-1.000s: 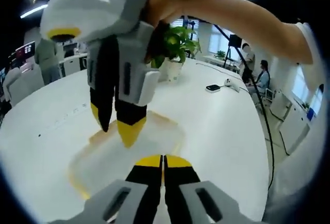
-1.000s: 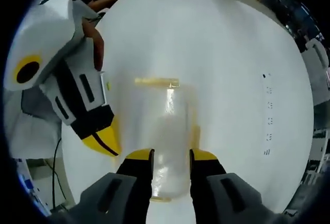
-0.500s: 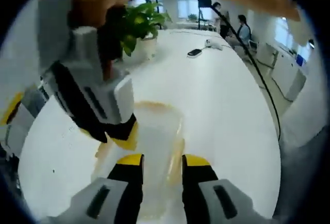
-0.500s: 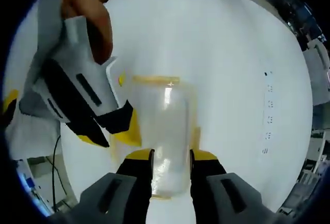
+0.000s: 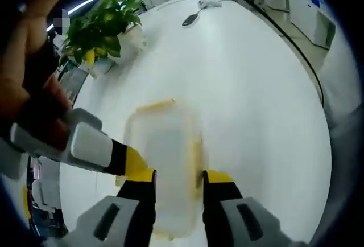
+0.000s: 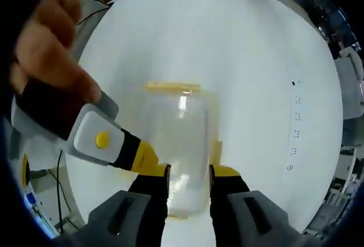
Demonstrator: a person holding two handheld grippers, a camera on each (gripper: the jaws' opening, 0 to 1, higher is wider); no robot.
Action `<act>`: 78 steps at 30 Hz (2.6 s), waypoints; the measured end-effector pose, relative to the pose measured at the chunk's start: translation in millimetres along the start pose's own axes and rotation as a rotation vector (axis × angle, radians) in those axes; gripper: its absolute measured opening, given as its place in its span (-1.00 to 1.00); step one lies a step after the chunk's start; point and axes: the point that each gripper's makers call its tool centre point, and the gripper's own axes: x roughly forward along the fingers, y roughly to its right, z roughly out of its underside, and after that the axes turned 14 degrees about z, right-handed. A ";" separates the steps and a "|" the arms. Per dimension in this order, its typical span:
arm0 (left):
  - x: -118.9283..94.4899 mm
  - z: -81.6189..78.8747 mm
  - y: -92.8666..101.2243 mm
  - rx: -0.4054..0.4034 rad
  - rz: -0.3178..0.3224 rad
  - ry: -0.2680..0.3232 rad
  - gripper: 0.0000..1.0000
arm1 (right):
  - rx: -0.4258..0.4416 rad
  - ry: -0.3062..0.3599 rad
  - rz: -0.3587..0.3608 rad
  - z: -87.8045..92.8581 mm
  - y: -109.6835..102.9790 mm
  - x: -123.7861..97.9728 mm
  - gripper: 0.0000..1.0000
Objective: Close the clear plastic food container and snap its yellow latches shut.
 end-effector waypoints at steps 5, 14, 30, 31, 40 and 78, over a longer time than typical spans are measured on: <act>-0.1 0.8 -0.2 -0.005 -0.014 -0.005 -0.50 | 0.030 0.017 -0.003 1.2 -1.3 -0.7 -0.51; 0.4 1.6 -0.4 0.023 -0.048 -0.012 -0.53 | 0.049 0.046 -0.010 -1.1 -1.0 0.9 -0.53; 3.5 -1.7 -2.9 0.082 -0.052 -0.048 -0.50 | 0.025 0.054 -0.015 2.0 -1.6 -2.7 -0.51; 4.1 -0.4 -2.6 0.099 -0.055 -0.058 -0.50 | 0.019 0.068 -0.016 2.7 -1.4 -3.1 -0.51; 3.6 -0.6 -3.1 0.105 -0.077 -0.075 -0.49 | 0.026 0.120 -0.011 3.4 -0.1 -3.5 -0.50; 5.5 0.4 -0.9 0.103 -0.078 -0.081 -0.49 | 0.178 0.173 -0.208 5.5 3.8 7.0 -0.31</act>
